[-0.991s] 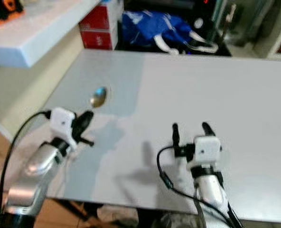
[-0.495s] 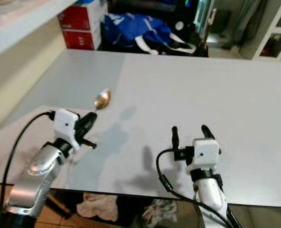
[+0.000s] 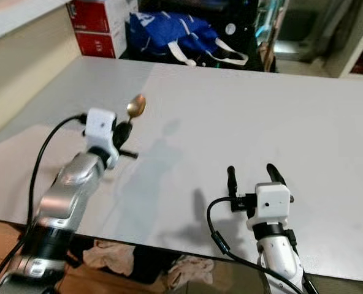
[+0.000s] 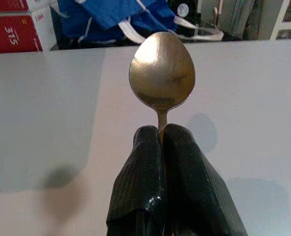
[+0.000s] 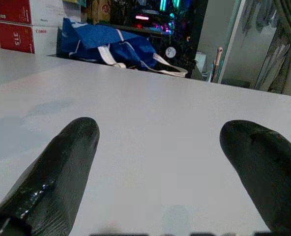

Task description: Setting the table

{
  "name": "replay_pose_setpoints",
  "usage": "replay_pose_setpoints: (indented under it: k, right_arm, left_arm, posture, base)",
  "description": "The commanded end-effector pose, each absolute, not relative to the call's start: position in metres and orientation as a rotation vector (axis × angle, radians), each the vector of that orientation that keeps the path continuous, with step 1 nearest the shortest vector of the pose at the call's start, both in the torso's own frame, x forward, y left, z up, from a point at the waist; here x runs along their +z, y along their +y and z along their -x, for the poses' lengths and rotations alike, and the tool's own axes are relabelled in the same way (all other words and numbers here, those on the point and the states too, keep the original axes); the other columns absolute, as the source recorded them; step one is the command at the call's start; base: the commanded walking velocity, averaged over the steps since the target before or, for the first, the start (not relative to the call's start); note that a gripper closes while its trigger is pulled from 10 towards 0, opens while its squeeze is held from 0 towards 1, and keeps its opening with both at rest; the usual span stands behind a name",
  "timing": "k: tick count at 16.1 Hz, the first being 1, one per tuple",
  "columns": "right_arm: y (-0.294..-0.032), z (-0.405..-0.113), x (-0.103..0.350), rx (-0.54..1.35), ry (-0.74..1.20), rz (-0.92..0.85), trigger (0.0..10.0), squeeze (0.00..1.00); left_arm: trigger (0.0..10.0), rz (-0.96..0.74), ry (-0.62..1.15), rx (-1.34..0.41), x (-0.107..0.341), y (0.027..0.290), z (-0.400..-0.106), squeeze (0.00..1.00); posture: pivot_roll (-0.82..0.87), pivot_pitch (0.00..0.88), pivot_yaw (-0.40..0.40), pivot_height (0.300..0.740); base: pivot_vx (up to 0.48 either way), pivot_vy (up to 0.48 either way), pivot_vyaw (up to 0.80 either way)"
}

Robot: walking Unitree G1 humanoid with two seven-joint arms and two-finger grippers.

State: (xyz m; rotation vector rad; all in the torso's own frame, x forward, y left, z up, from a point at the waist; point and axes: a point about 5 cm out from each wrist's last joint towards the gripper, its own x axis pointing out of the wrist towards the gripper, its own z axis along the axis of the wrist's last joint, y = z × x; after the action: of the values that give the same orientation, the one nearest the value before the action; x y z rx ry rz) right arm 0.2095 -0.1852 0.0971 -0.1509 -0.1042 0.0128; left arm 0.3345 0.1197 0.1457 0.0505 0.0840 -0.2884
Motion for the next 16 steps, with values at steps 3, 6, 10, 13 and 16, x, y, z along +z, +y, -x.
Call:
replay_pose_setpoints:
  k: [3, 6, 10, 13, 16]
  right_arm:
    - [-0.184, -0.21, 0.101, 0.0, -0.117, 0.15, 10.0, 0.0]
    - [-0.179, -0.208, 0.098, 0.006, -0.102, 0.138, 10.0, 0.0]
    - [-0.178, -0.211, 0.098, 0.001, -0.096, 0.136, 10.0, 0.0]
    - [-0.179, -0.211, 0.097, -0.014, -0.085, 0.137, 10.0, 0.01]
    - [-0.178, -0.209, 0.098, -0.009, -0.1, 0.138, 10.0, 0.0]
  left_arm:
    - [0.0, -0.06, 0.062, -0.334, 0.147, 0.114, -0.328, 0.0]
    - [0.0, -0.014, 0.055, -0.383, 0.141, 0.11, -0.316, 0.0]
    - [0.0, -0.003, 0.053, -0.448, 0.138, 0.104, -0.31, 0.0]
    - [0.0, -0.006, 0.054, -0.456, 0.138, 0.103, -0.312, 0.0]
    - [0.0, -0.025, 0.071, -0.404, 0.137, 0.106, -0.315, 0.0]
  posture:
    - [-0.17, 0.0, 0.048, 0.74]
    - [-0.16, 0.005, 0.048, 0.74]
    - [-0.16, 0.002, 0.051, 0.74]
    - [-0.16, 0.001, 0.057, 0.74]
    - [-0.16, 0.008, 0.056, 0.74]
  base:
    - [0.0, 0.0, 0.0]
    - [0.0, -0.472, 0.0]
    - [0.0, -0.472, -0.11]
    - [0.0, -0.471, -0.7]
    - [0.091, -0.276, 0.0]
